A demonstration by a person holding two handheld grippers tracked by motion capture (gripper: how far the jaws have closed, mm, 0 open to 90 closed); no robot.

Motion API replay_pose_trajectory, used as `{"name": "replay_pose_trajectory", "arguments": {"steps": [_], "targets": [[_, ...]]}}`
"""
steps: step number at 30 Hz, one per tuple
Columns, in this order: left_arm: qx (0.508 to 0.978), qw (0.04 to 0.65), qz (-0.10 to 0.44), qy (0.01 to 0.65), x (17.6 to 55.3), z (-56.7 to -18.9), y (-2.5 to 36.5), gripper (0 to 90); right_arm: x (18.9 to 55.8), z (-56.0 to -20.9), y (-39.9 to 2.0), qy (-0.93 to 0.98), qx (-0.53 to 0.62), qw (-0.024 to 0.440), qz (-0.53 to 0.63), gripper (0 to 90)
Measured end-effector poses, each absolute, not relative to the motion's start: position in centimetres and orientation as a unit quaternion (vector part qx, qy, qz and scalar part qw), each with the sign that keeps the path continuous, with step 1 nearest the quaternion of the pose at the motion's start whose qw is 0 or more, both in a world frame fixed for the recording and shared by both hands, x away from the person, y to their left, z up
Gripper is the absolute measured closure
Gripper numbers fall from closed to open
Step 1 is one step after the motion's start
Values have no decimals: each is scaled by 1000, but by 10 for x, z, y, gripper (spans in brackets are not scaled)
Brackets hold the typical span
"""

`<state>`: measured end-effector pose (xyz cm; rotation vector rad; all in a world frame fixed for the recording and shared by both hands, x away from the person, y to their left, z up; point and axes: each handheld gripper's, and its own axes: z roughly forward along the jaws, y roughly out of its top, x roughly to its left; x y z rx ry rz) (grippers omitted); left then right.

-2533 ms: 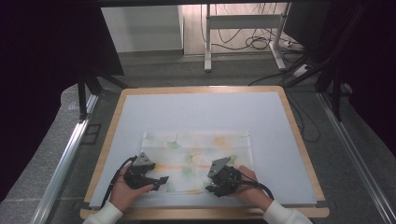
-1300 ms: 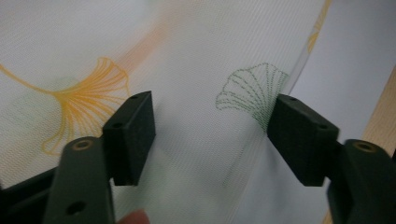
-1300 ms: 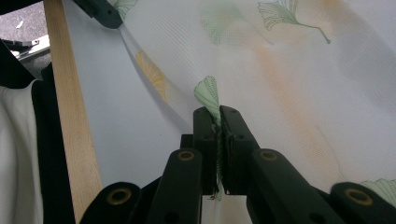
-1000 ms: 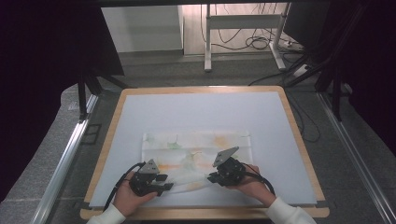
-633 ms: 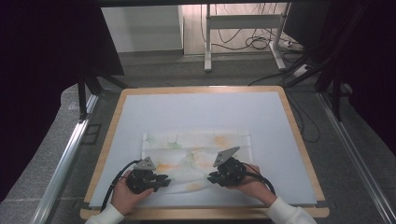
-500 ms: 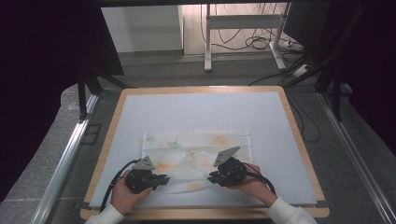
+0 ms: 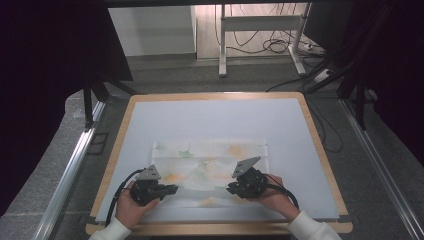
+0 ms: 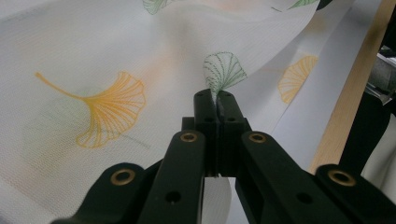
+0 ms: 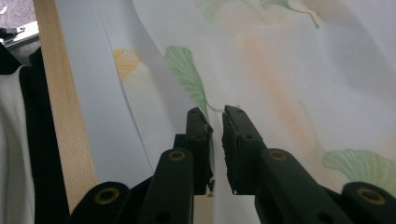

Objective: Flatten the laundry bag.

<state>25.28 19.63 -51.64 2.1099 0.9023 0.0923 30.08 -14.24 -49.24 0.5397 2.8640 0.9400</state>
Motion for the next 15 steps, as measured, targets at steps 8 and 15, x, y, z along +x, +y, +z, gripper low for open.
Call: {"name": "replay_pose_trajectory", "arguments": {"steps": [8,15], "targets": [[843,409,38,347,252,-514,195,899,298,-485,-158,929,186,44,316,879],[839,420,49,343,255,-503,195,897,300,-475,-160,926,182,58,326,880]]}}
